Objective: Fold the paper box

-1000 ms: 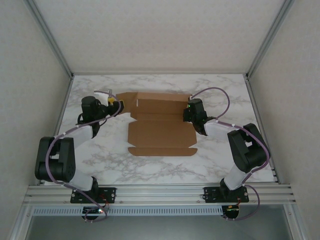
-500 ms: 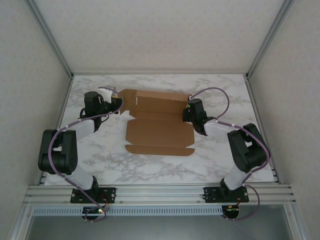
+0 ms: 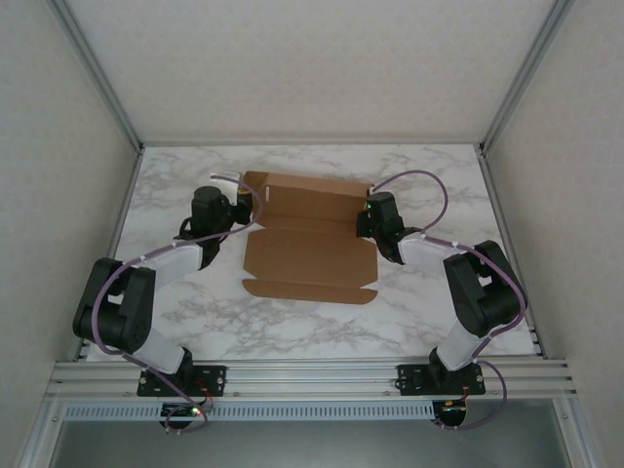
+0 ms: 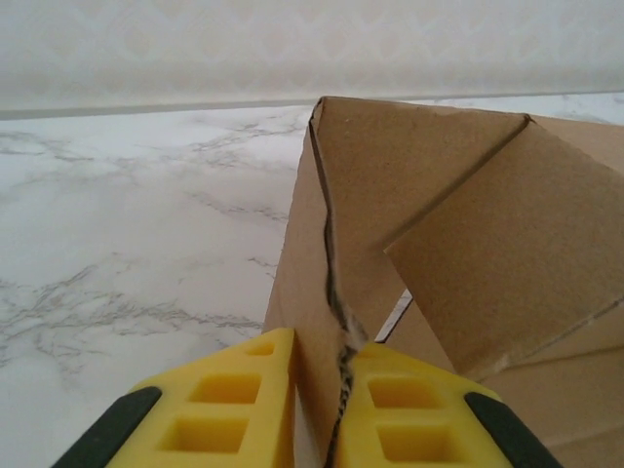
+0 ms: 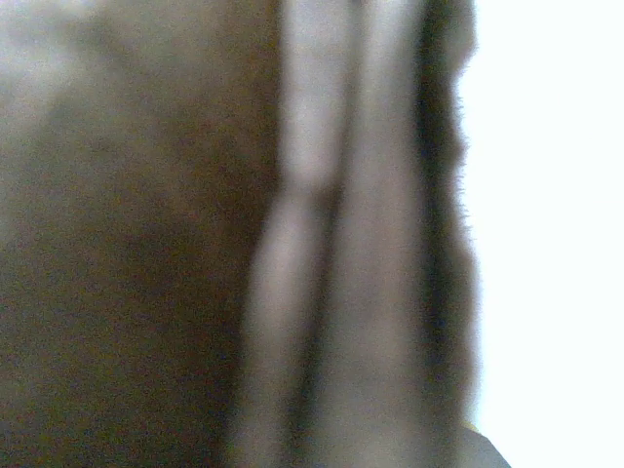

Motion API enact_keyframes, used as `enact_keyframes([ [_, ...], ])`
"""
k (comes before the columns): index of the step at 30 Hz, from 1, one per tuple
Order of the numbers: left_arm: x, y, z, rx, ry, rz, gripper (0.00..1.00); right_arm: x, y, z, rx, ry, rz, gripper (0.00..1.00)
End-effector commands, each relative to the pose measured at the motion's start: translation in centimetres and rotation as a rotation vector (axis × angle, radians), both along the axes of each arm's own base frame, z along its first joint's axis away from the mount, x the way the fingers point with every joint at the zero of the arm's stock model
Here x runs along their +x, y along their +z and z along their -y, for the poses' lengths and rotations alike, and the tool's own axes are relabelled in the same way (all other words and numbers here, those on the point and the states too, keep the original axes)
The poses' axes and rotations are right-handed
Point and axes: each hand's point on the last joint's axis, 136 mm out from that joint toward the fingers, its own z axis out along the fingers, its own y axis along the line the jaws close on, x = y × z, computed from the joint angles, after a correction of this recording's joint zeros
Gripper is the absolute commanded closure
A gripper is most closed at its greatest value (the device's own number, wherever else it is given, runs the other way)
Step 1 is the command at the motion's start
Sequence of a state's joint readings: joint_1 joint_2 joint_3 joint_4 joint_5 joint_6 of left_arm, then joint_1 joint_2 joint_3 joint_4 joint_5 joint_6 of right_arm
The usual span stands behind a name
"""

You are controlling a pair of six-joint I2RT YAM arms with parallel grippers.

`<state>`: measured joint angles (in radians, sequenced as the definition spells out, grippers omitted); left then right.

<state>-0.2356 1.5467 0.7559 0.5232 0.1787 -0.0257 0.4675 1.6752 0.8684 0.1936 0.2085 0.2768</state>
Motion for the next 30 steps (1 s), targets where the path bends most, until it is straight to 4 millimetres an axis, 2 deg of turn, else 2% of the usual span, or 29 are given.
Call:
enact_keyframes([
  [1,-0.1,-1.1,0.7,-0.026,0.045,-0.029,0.84,-3.2,-4.2,-0.1,-0.045,0.049,-0.184,1.00],
  [7,-1.3,-0.5,0.0,-0.078,0.086,-0.028,0.86,-3.2,-4.0,0.5,-0.072,0.034,-0.176,1.00],
  [12,-2.9,-1.5,-1.1,-0.160,0.161,-0.075,0.84,-2.9,-4.1,0.6,-0.072,0.008,-0.180,1.00],
  [15,-4.0,-1.4,-1.7,-0.194,0.192,-0.075,0.85,-2.9,-4.1,0.7,-0.073,0.005,-0.178,1.00],
  [18,-4.8,-1.6,-1.3,-0.261,0.184,-0.108,0.85,-3.0,-4.0,0.8,-0.078,0.004,-0.175,1.00],
  [21,-5.6,-1.3,-0.8,-0.274,0.172,-0.133,0.72,-3.0,-4.1,0.8,-0.079,0.009,-0.175,1.00],
  [24,-6.5,1.5,-2.1,-0.261,0.214,-0.069,0.61,-3.1,-4.0,0.7,-0.083,0.017,-0.171,1.00],
  [26,-7.1,4.5,-3.0,-0.253,0.228,0.011,0.56,-3.1,-4.0,0.7,-0.082,0.024,-0.169,1.00],
  [27,-7.2,5.9,-3.3,-0.258,0.232,0.048,0.55,-3.1,-4.0,0.7,-0.083,0.029,-0.169,1.00],
  [30,-7.5,8.3,-4.0,-0.242,0.229,0.084,0.53,-3.1,-3.8,0.4,-0.080,0.047,-0.160,1.00],
])
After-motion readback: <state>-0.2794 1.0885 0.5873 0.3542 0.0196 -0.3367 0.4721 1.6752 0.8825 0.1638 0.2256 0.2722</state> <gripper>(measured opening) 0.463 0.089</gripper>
